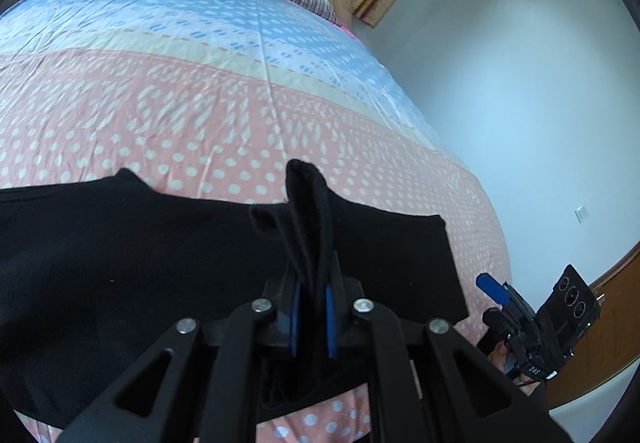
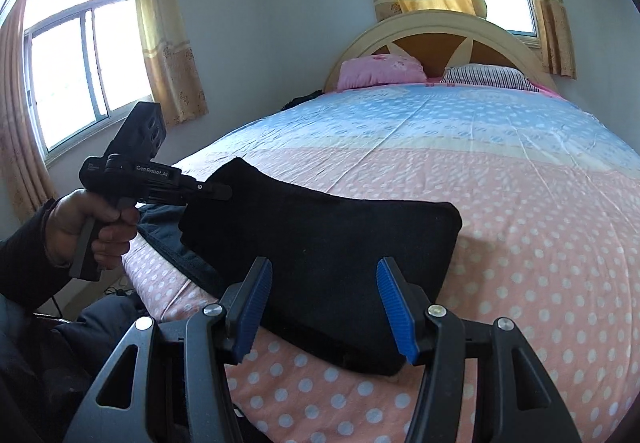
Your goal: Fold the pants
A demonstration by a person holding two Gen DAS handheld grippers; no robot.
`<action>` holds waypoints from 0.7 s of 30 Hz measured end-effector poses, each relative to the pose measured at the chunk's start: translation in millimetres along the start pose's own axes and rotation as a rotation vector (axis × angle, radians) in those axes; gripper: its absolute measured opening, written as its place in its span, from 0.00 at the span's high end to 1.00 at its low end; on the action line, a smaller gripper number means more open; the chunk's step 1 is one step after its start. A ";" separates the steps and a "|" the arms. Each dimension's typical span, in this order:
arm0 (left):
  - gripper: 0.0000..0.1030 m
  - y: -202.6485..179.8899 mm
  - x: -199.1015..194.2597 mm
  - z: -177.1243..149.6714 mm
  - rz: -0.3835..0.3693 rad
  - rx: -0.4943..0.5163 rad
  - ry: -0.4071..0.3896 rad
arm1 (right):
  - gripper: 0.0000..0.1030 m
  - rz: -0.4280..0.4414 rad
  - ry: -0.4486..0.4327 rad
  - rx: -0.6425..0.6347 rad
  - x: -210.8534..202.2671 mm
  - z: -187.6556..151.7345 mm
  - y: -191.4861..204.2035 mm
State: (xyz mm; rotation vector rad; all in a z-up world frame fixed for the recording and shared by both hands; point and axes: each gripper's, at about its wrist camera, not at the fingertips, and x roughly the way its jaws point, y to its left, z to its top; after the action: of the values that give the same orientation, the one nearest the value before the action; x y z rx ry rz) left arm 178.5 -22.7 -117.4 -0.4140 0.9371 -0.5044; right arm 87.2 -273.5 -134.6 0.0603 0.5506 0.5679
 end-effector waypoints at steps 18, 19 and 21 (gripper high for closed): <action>0.70 17.8 5.5 -25.9 0.148 0.086 0.010 | 0.41 -0.035 0.110 0.067 16.6 4.1 -12.6; 0.64 14.3 0.6 -28.7 0.175 0.114 -0.004 | 0.41 -0.036 0.088 0.078 16.4 10.9 -14.1; 0.40 9.6 -5.1 -33.9 0.213 0.165 -0.027 | 0.38 -0.029 0.069 0.108 20.8 22.1 -19.1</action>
State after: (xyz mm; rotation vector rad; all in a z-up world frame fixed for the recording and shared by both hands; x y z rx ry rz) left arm 149.7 -16.0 -137.3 -0.1688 0.8939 -0.3776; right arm 122.5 -276.6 -129.5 0.1353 0.6482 0.5136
